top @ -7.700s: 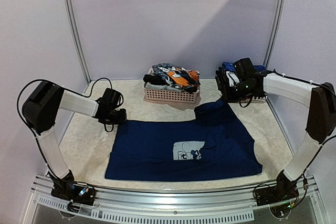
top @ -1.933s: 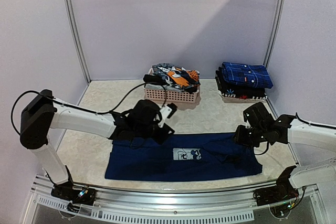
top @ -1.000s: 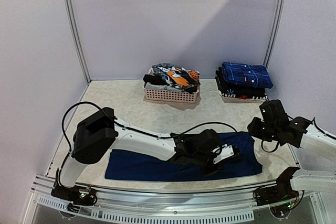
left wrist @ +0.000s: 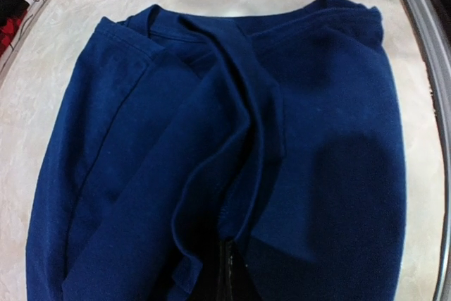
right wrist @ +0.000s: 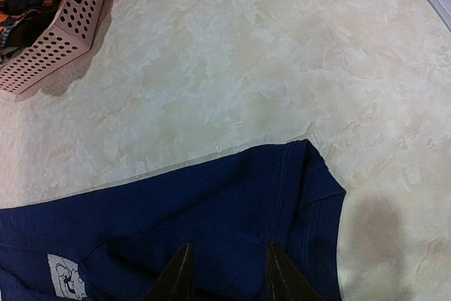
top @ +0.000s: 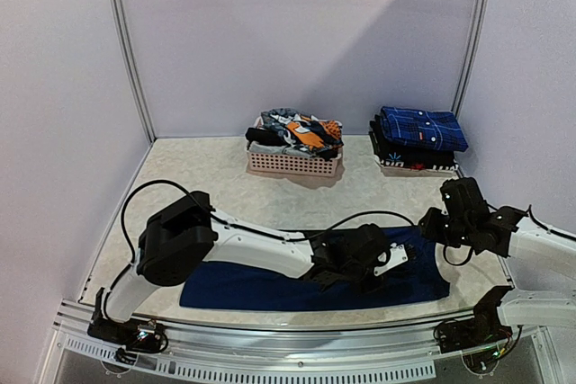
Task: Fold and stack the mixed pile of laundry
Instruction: Adjust the 1/3-folded T-shirt at the center of the board, then rotate the rectangle-folded T-shirt at the center of the board.
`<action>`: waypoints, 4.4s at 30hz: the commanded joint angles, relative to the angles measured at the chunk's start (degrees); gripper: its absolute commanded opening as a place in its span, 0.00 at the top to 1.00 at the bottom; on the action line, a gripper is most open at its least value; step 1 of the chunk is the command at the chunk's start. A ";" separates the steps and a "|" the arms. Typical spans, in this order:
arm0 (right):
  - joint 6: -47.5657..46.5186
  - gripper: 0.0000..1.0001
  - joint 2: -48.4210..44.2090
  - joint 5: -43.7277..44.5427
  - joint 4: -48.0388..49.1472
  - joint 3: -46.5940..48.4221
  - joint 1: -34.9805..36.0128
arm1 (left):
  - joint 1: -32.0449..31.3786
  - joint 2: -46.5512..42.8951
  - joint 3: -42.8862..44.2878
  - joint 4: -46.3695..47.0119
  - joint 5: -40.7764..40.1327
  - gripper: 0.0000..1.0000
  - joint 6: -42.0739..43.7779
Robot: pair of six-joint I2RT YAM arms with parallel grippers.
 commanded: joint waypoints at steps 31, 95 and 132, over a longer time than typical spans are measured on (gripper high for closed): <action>-6.17 0.65 1.14 -18.54 -2.19 1.41 -1.20 | -4.01 -14.37 -15.37 3.30 10.26 0.58 -1.88; -5.13 0.68 61.89 -23.57 8.27 36.67 -1.21 | 33.45 -38.11 -57.18 5.85 3.10 0.49 -33.25; -9.46 0.71 82.14 -39.56 12.82 60.85 10.26 | 29.33 -43.69 -42.57 -11.35 -7.96 0.46 -26.25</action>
